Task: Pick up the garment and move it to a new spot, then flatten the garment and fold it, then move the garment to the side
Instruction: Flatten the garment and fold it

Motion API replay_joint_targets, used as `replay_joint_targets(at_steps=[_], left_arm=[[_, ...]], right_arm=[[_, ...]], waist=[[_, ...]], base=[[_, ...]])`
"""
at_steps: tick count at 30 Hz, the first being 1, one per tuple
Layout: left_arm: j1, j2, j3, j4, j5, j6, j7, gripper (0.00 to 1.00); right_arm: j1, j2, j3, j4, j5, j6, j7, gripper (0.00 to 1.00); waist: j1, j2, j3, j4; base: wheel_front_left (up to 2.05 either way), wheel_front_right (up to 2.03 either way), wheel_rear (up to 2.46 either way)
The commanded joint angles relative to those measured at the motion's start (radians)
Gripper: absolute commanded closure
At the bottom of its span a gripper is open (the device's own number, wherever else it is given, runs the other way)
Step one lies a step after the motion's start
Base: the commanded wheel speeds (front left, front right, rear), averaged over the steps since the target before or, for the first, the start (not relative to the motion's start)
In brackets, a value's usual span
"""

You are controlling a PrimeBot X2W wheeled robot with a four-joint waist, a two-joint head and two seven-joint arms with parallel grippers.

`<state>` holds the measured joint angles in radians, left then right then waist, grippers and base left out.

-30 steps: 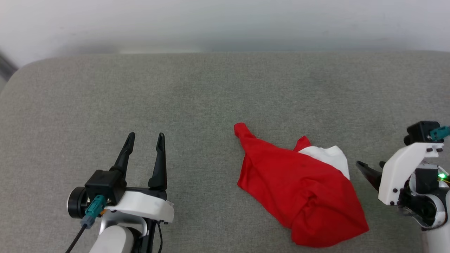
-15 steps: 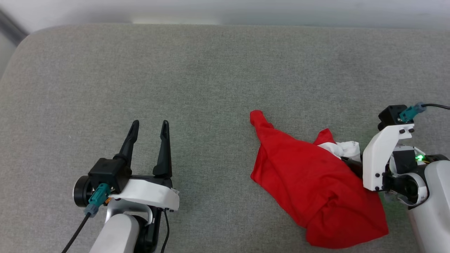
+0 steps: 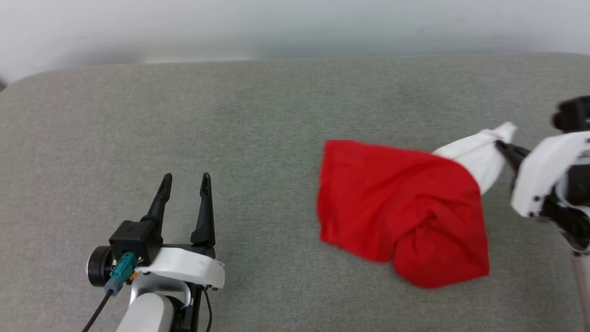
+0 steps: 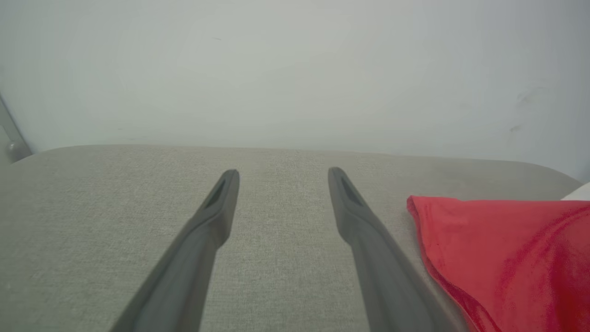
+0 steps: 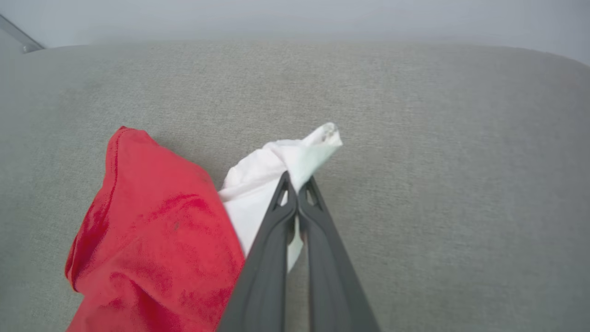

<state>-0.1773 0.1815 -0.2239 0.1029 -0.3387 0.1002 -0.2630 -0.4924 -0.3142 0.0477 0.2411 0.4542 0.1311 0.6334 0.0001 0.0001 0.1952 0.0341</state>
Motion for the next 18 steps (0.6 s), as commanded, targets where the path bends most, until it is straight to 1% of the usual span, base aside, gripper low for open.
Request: replay_joint_targets(at_steps=[1,3,6,10,12,13,14,16,18], left_arm=[[0.01,0.002,0.0,0.0,0.003,0.002,-0.002,0.0],[0.018,0.003,0.003,-0.002,0.002,0.004,-0.002,0.0],[0.03,0.005,0.001,-0.001,0.002,0.004,-0.002,0.0],[0.034,0.006,-0.003,0.003,-0.003,0.002,-0.003,0.0],[0.041,0.01,0.0,0.005,-0.004,0.004,-0.002,0.0],[0.046,0.011,0.001,0.005,-0.005,0.007,-0.003,0.0],[0.05,0.012,0.002,0.006,-0.005,0.006,-0.002,0.0],[0.055,0.016,0.005,0.008,-0.006,0.011,-0.001,0.0],[0.067,0.019,0.005,0.008,-0.008,0.013,0.001,0.0]], right_arm=[[0.033,-0.002,-0.026,-0.007,-0.007,-0.001,-0.006,1.0],[0.076,0.009,-0.107,-0.024,-0.022,-0.001,-0.018,1.0],[0.165,0.037,-0.237,-0.014,-0.045,-0.001,-0.028,1.0],[0.3,0.114,-0.366,0.044,-0.068,-0.001,-0.025,1.0],[0.346,0.146,-0.401,0.075,-0.083,-0.001,-0.025,1.0],[0.363,0.162,-0.408,0.088,-0.089,-0.001,-0.033,0.62],[0.375,0.176,-0.411,0.096,-0.093,-0.001,-0.047,0.0],[0.39,0.201,-0.414,0.088,-0.094,-0.001,-0.106,0.0],[0.398,0.212,-0.408,0.059,-0.102,-0.001,-0.185,0.0]], waist=[[-0.0001,-0.0001,-0.016,-0.019],[-0.0001,-0.0001,-0.022,-0.032],[-0.0001,-0.0001,-0.028,-0.042],[-0.0001,-0.0001,-0.036,-0.045],[-0.0001,-0.0001,-0.04,-0.05],[-0.0001,-0.0001,-0.043,-0.052],[-0.0001,-0.0001,-0.045,-0.054],[-0.0001,-0.0001,-0.054,-0.059],[-0.0001,-0.0001,-0.065,-0.063]], base=[[0.0,0.0,0.0],[0.0,0.0,0.0],[0.0,0.0,0.0],[0.0,0.0,0.0],[0.0,0.0,0.0],[0.0,0.0,0.0],[0.0,0.0,0.0],[0.0,0.0,0.0],[0.0,0.0,0.0]])
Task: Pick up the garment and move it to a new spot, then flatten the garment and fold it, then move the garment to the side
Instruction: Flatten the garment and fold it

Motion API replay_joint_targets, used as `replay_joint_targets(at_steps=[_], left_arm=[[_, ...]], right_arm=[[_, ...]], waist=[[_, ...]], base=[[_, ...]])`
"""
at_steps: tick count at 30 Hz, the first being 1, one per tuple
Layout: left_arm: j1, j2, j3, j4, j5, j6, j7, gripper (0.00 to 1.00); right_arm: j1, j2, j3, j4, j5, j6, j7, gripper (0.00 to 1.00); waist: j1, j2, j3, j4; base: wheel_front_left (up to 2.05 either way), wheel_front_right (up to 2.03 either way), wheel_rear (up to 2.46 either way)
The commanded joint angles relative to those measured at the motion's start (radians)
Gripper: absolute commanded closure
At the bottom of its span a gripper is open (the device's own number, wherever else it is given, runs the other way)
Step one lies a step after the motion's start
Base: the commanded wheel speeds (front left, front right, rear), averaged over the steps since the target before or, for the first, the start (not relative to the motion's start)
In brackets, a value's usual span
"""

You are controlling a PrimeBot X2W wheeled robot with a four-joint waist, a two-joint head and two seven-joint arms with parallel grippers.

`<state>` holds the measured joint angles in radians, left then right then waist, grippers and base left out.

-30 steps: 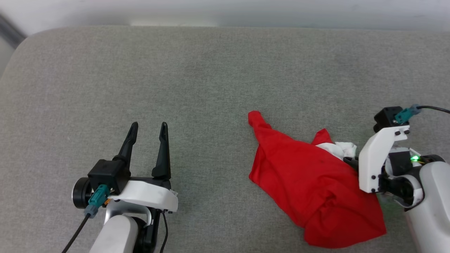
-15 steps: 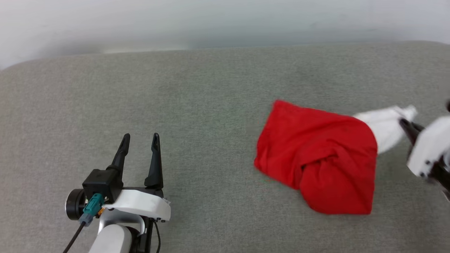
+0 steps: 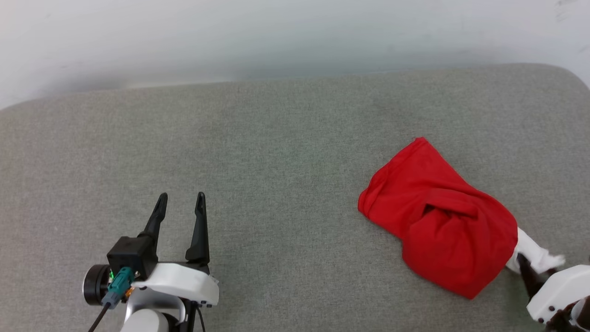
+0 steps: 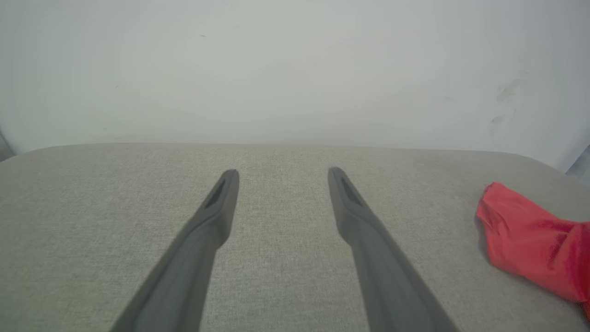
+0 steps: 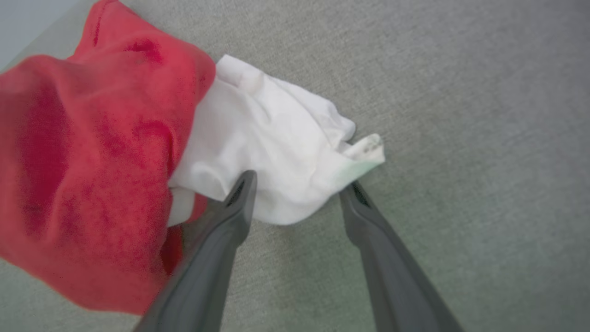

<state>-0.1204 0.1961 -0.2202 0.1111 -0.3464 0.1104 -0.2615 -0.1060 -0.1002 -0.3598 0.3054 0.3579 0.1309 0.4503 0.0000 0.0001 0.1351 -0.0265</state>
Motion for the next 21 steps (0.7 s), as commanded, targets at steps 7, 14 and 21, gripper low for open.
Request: replay_joint_targets(at_steps=[7,14,21], left_arm=[[0.049,0.008,-0.002,0.0,-0.009,0.012,0.008,0.0],[0.077,0.019,-0.003,-0.019,-0.013,0.023,0.02,0.0],[0.038,0.018,-0.017,-0.045,-0.011,0.013,0.026,0.0]], right_arm=[[0.041,0.023,0.023,-0.118,-0.032,0.0,-0.278,0.0],[0.054,0.01,0.073,-0.197,-0.025,0.0,-0.2,0.0],[-0.067,-0.102,0.095,-0.14,0.029,0.0,0.109,0.0]], waist=[[0.0,-0.0001,-0.062,-0.003],[0.0,-0.0001,-0.09,-0.007],[0.0,-0.0001,-0.034,0.016]], base=[[0.0,0.0,0.0],[0.0,0.0,0.0],[0.0,0.0,0.0]])
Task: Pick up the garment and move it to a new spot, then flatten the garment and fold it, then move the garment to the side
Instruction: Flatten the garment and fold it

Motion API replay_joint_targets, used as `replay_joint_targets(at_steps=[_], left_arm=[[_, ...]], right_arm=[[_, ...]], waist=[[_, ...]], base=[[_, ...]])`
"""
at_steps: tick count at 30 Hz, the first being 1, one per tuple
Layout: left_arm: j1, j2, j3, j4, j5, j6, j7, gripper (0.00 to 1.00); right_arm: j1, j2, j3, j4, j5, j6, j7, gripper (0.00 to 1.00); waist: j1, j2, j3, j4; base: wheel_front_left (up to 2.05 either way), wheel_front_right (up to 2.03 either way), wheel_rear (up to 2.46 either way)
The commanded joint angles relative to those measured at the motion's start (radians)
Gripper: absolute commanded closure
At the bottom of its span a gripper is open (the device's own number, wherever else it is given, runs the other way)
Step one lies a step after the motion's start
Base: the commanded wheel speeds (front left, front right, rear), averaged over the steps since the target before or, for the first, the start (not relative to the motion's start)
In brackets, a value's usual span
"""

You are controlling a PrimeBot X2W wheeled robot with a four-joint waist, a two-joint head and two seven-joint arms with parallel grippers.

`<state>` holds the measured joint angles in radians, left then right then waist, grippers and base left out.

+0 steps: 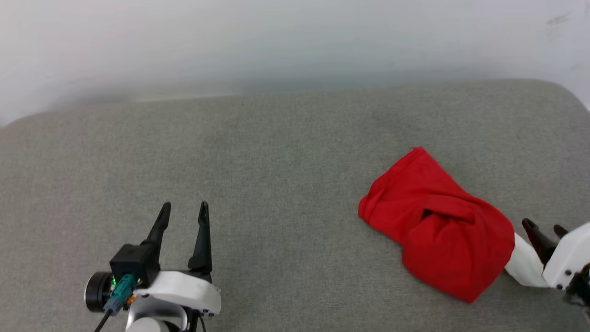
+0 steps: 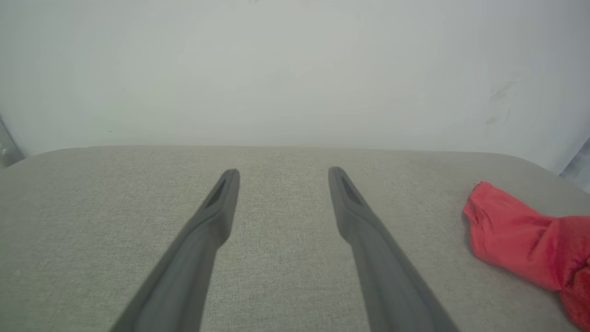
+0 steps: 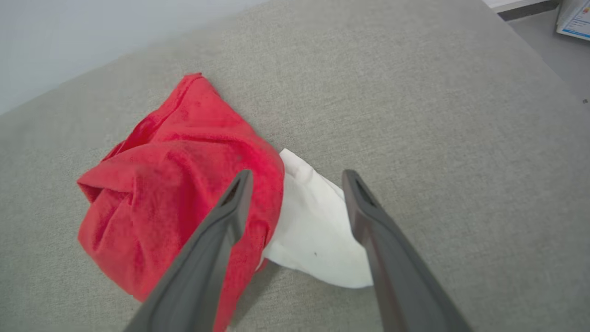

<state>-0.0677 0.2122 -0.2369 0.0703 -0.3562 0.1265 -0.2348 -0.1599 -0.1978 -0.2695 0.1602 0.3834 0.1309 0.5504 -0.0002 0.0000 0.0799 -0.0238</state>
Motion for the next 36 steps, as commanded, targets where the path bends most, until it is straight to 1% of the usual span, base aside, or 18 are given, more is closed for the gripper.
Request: replay_joint_targets(at_steps=[1,4,6,9,10,14,15,16,17,19,22,27,33,34,35,36], left_arm=[[-0.024,0.001,-0.003,-0.003,0.0,-0.006,-0.002,0.0],[-0.053,-0.001,-0.009,0.0,0.005,-0.012,-0.006,0.0],[-0.073,-0.005,-0.012,0.004,0.009,-0.015,-0.009,0.0],[-0.095,-0.011,-0.014,0.009,0.013,-0.017,-0.015,0.0],[-0.112,-0.016,-0.014,0.017,0.015,-0.019,-0.018,0.0],[-0.127,-0.02,-0.014,0.032,0.014,-0.024,-0.025,0.0],[-0.127,-0.02,-0.014,0.037,0.013,-0.026,-0.025,0.0],[-0.127,-0.02,-0.013,0.041,0.012,-0.028,-0.025,0.0],[-0.125,-0.021,-0.011,0.045,0.01,-0.026,-0.025,0.0],[-0.119,-0.021,-0.007,0.051,0.009,-0.027,-0.026,0.0],[-0.109,-0.023,-0.008,0.059,0.009,-0.03,-0.028,0.0],[-0.101,-0.02,-0.006,0.067,0.005,-0.033,-0.029,0.0],[-0.087,-0.024,-0.012,0.065,0.002,-0.032,-0.03,0.0],[-0.085,-0.025,-0.012,0.064,0.002,-0.032,-0.03,0.0],[-0.085,-0.025,-0.012,0.064,0.002,-0.032,-0.03,0.0],[-0.084,-0.026,-0.015,0.064,0.002,-0.032,-0.03,0.0]], right_arm=[[-0.036,-0.025,0.011,0.023,0.009,0.0,0.05,0.0],[-0.099,-0.066,0.041,0.071,0.033,0.0,0.162,0.0],[-0.138,-0.083,0.065,0.1,0.04,0.0,0.214,0.0],[-0.183,-0.099,0.104,0.14,0.048,0.0,0.261,0.0],[-0.217,-0.102,0.127,0.189,0.049,0.0,0.273,0.0],[-0.23,-0.099,0.162,0.277,0.065,0.0,0.3,0.0],[-0.226,-0.091,0.171,0.295,0.074,0.0,0.306,0.52],[-0.225,-0.083,0.178,0.301,0.083,0.0,0.305,0.71],[-0.227,-0.08,0.187,0.303,0.086,0.0,0.299,1.0],[-0.236,-0.083,0.198,0.294,0.096,0.0,0.28,1.0],[-0.256,-0.092,0.215,0.245,0.101,0.0,0.243,1.0],[-0.269,-0.075,0.268,0.104,0.099,0.0,0.201,1.0],[-0.225,-0.004,0.4,-0.071,0.105,0.0,0.183,1.0],[-0.211,0.013,0.429,-0.091,0.112,0.0,0.181,1.0],[-0.211,0.013,0.429,-0.091,0.112,0.0,0.181,1.0],[-0.195,0.025,0.462,-0.108,0.115,0.0,0.178,1.0]], waist=[[0.0002,0.0,0.034,0.021],[0.0002,0.0,0.074,0.047],[0.0002,0.0,0.098,0.06],[0.0002,0.0,0.129,0.074],[0.0002,0.0,0.149,0.081],[0.0002,0.0,0.161,0.086],[0.0002,0.0,0.161,0.086],[0.0002,0.0,0.16,0.085],[0.0002,0.0,0.157,0.083],[0.0002,0.0,0.147,0.078],[0.0002,0.0,0.125,0.071],[0.0002,0.0,0.087,0.06],[0.0002,0.0,0.06,0.056],[0.0002,0.0,0.059,0.056],[0.0002,0.0,0.059,0.056],[0.0002,0.0,0.057,0.056]], base=[[0.0,0.0,0.0],[0.0,0.0,0.0],[0.0,0.0,0.0],[0.0,0.0,0.0],[0.0,0.0,0.0],[0.0,0.0,0.0],[0.0,0.0,0.0],[0.0,0.0,0.0],[0.0,0.0,0.0],[0.0,0.0,0.0],[0.0,0.0,0.0],[0.0,0.0,0.0],[0.0,0.0,0.0],[0.0,0.0,0.0],[0.0,0.0,0.0],[0.0,0.0,0.0]])
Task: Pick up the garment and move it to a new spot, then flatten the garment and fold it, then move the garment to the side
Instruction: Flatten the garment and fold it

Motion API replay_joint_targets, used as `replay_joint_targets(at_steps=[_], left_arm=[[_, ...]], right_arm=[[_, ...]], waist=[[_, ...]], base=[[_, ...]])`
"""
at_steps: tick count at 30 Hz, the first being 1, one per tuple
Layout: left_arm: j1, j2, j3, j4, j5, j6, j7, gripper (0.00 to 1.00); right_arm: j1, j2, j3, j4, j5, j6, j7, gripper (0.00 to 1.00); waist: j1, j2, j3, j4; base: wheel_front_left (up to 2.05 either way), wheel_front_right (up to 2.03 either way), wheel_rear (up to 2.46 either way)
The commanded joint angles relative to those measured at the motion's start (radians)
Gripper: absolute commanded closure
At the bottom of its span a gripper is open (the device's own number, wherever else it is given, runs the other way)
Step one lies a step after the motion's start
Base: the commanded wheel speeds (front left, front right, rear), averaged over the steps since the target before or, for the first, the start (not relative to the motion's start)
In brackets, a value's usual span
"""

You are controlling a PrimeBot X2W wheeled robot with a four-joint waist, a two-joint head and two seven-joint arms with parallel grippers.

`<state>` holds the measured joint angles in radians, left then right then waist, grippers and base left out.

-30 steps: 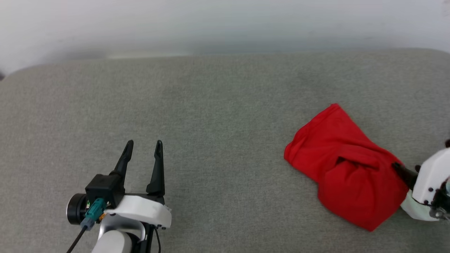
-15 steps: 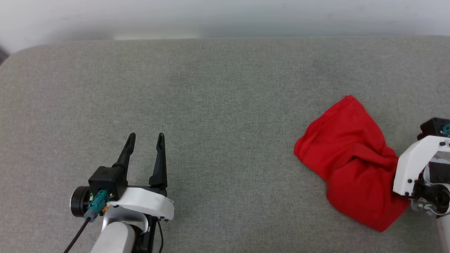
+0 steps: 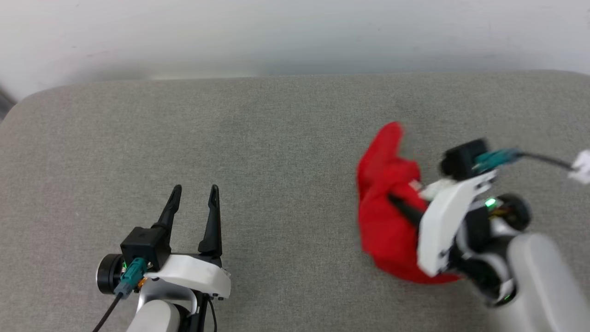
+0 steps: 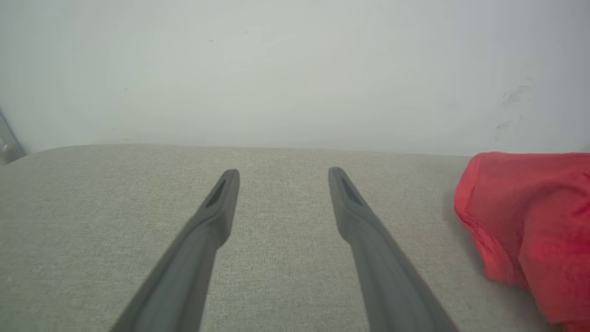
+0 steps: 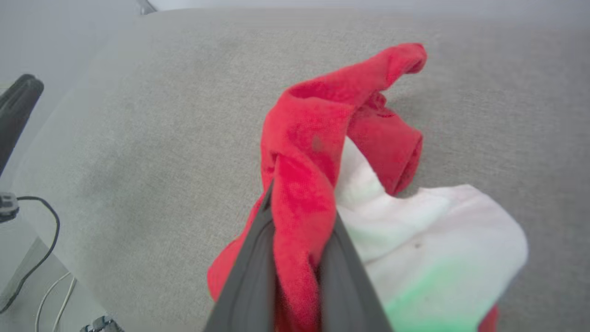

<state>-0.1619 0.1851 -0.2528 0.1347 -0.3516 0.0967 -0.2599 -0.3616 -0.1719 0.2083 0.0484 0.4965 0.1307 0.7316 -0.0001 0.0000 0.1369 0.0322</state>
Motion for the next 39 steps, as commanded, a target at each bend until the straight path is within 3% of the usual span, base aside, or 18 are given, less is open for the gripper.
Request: replay_joint_targets(at_steps=[1,8,9,10,11,15,21,26,32,39], left_arm=[[0.013,-0.001,-0.002,0.0,-0.002,-0.003,-0.005,0.0],[0.013,-0.01,-0.013,0.005,-0.005,-0.007,-0.006,0.0],[0.012,-0.011,-0.015,0.006,-0.006,-0.006,-0.006,0.0],[0.01,-0.012,-0.015,0.008,-0.007,-0.007,-0.006,0.0],[0.008,-0.013,-0.016,0.008,-0.007,-0.008,-0.006,0.0],[0.013,-0.011,-0.016,0.015,-0.009,-0.007,-0.006,0.0],[0.038,-0.006,-0.013,0.024,-0.012,-0.002,-0.007,0.0],[0.061,0.003,-0.012,0.024,-0.014,0.002,-0.006,0.0],[0.089,0.013,-0.012,0.014,-0.019,0.011,0.0,0.0],[0.11,0.02,-0.014,-0.002,-0.021,0.02,0.012,0.0]], right_arm=[[0.024,0.009,0.019,-0.009,0.004,0.0,-0.003,1.0],[0.172,0.074,0.227,0.011,0.044,0.0,-0.018,1.0],[0.189,0.075,0.246,0.021,0.05,0.0,-0.017,0.75],[0.2,0.072,0.26,0.029,0.045,0.0,-0.026,0.26],[0.208,0.063,0.271,0.037,0.038,0.0,-0.033,0.0],[0.229,0.057,0.297,0.014,0.037,0.0,-0.135,0.0],[0.252,0.038,0.305,-0.091,0.038,0.0,-0.391,0.0],[0.275,0.039,0.228,-0.132,-0.01,0.0,-0.54,0.0],[0.306,0.061,0.047,-0.129,-0.097,0.0,-0.603,0.0],[0.36,0.033,-0.073,-0.137,-0.136,0.0,-0.497,0.0]], waist=[[0.0001,0.0,-0.002,0.001],[0.0001,0.0,0.004,0.01],[0.0001,0.0,0.005,0.011],[0.0001,0.0,0.004,0.013],[0.0001,0.0,0.005,0.013],[0.0001,0.0,-0.003,0.009],[0.0001,0.0,-0.04,-0.005],[0.0001,0.0,-0.072,-0.016],[0.0001,0.0,-0.101,-0.03],[0.0001,0.0,-0.107,-0.041]], base=[[0.0,0.0,0.0],[0.0,0.0,0.0],[0.0,0.0,0.0],[0.0,0.0,0.0],[0.0,0.0,0.0],[0.0,0.0,0.0],[0.0,0.0,0.0],[0.0,0.0,0.0],[0.0,0.0,0.0],[0.0,0.0,0.0]])
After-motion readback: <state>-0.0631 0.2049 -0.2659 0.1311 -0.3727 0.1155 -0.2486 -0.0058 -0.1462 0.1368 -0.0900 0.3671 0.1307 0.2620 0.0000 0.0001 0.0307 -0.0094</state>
